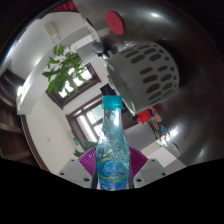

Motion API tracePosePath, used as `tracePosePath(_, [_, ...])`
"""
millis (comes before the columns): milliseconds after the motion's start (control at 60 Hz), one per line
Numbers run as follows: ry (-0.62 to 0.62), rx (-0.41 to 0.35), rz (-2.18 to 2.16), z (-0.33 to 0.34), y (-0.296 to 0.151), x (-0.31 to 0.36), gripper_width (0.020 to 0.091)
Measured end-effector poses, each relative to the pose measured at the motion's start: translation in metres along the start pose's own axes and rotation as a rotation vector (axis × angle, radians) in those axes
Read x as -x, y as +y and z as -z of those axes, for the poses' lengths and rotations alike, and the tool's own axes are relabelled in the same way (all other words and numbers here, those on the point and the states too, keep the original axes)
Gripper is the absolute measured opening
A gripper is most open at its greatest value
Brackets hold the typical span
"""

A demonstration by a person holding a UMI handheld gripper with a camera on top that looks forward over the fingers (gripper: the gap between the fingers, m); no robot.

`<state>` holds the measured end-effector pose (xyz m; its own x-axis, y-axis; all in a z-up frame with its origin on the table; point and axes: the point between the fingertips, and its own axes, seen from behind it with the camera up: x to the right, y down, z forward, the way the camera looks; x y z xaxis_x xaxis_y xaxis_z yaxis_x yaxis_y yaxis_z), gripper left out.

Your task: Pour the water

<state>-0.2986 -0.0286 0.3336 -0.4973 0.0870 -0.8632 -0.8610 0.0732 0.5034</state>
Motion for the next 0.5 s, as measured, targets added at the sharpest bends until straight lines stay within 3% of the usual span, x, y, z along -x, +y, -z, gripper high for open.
tracePosePath(50, [0.008,0.025,0.077,-0.021,-0.001,0.002,0.0415])
tracePosePath(233, [0.071,0.201,0.784,0.014,0.065,0.002,0.0424])
tracePosePath(333, [0.047,0.24,1.24,0.017,0.078,0.029,0.0422])
tracePosePath(433, [0.081,0.224,1.683,0.02,0.066,0.055,0.0423])
tracePosePath(500, [0.148,0.144,1.917,0.016,0.035,0.082,0.0425])
